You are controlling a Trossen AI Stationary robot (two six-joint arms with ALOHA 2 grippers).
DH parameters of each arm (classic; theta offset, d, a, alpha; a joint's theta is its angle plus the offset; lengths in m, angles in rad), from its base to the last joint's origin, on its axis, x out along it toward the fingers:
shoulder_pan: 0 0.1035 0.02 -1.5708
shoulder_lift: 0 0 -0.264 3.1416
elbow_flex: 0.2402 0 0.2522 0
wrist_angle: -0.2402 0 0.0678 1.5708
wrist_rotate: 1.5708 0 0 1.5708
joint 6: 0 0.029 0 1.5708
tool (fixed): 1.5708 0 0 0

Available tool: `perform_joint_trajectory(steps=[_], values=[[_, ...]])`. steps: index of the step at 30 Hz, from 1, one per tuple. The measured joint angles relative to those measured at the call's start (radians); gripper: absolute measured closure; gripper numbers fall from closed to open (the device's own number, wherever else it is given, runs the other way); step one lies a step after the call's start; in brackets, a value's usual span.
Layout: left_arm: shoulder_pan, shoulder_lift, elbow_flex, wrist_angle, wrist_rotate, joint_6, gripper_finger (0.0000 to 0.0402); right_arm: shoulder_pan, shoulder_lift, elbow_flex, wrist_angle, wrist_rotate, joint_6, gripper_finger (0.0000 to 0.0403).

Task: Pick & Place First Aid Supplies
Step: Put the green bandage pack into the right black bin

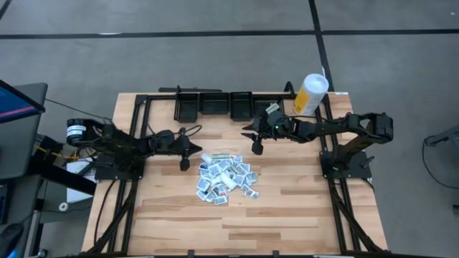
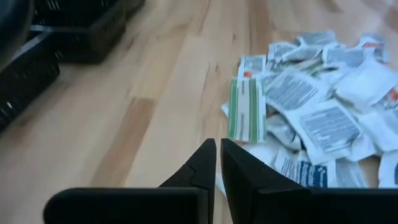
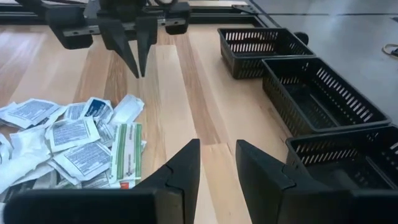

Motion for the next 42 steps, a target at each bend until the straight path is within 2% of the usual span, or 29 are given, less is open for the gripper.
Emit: perform_joint_trajectory(steps=[7, 14, 21, 25, 31, 42], values=[[0.0, 0.045, 0.011, 0.003, -0.005, 0.038, 0.0362, 0.0, 0.0, 0.0, -0.004, 0.0, 0.0, 0.0305], [-0.014, 0.045, 0.01, -0.005, -0.005, 0.038, 0.0313, 0.0, 0.0, 0.0, -0.008, 0.0, 0.0, 0.0305], [-0.096, 0.045, 0.01, -0.015, -0.005, 0.034, 0.0275, 0.0, 0.0, 0.0, -0.023, 0.0, -0.001, 0.0305], [-0.116, 0.044, 0.009, -0.042, -0.006, 0.04, 0.027, 0.0, 0.0, 0.0, -0.022, 0.0, -0.001, 0.0305], [-0.115, 0.044, 0.009, -0.078, -0.075, 0.044, 0.0274, 0.0, 0.0, 0.0, -0.022, 0.0, -0.001, 0.0305], [-0.114, 0.046, 0.009, -0.106, -0.076, 0.071, 0.0274, 0.0, 0.0, 0.0, -0.022, 0.0, -0.002, 0.0305]])
